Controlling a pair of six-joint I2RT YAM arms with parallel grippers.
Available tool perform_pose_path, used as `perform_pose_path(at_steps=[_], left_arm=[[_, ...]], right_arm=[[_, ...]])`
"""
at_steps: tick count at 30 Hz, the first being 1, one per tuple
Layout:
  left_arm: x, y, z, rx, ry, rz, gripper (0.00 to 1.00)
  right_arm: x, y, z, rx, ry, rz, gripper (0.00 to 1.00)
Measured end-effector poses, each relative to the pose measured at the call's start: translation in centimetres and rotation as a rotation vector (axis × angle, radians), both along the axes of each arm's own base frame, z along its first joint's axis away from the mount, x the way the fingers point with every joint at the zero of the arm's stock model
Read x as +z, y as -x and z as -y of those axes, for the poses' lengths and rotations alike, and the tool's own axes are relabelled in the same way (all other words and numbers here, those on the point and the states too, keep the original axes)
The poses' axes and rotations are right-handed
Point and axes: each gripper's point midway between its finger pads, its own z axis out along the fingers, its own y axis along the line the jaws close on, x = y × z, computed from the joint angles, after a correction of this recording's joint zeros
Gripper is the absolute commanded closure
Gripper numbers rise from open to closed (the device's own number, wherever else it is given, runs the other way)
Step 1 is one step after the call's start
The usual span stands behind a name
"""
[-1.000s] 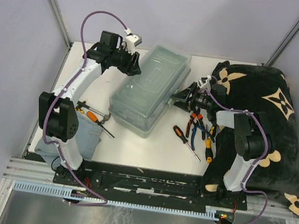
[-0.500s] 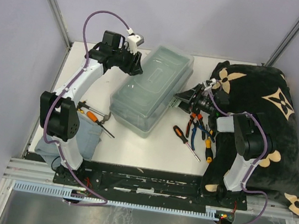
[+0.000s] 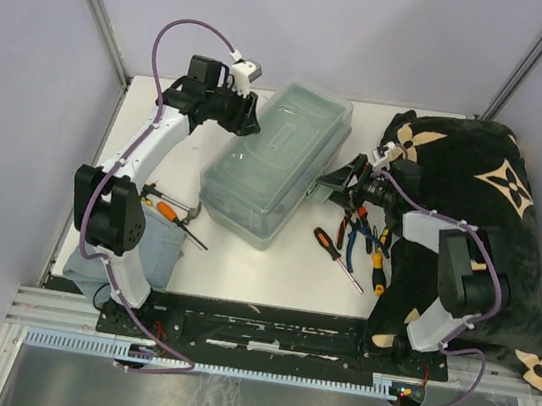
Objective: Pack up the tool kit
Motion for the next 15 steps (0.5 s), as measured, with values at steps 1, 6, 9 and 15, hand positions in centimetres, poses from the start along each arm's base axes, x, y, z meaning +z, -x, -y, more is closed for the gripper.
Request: perform_pose_path(at_steps=[1, 6, 9, 15], left_arm=[[0.0, 0.0, 0.0, 0.007, 0.000, -0.001, 0.67], [0.1, -0.2, -0.1, 0.046, 0.026, -0.025, 0.62], [0.2, -0.2, -0.2, 0.063, 0.052, -0.036, 0.60], [0.2, -0.2, -0.2, 0.082, 0.078, -0.046, 0.49]], right_arm=[[0.2, 0.1, 0.4, -0.010, 0.053, 0.012, 0.09], [1.1, 1.0, 2.6, -0.047, 0.234, 0.043, 0.08], [0.6, 2.2, 3.8, -0.070, 0.320, 0.012, 0.07], [0.8, 4.7, 6.7, -0.140, 0.477, -0.027, 0.06]])
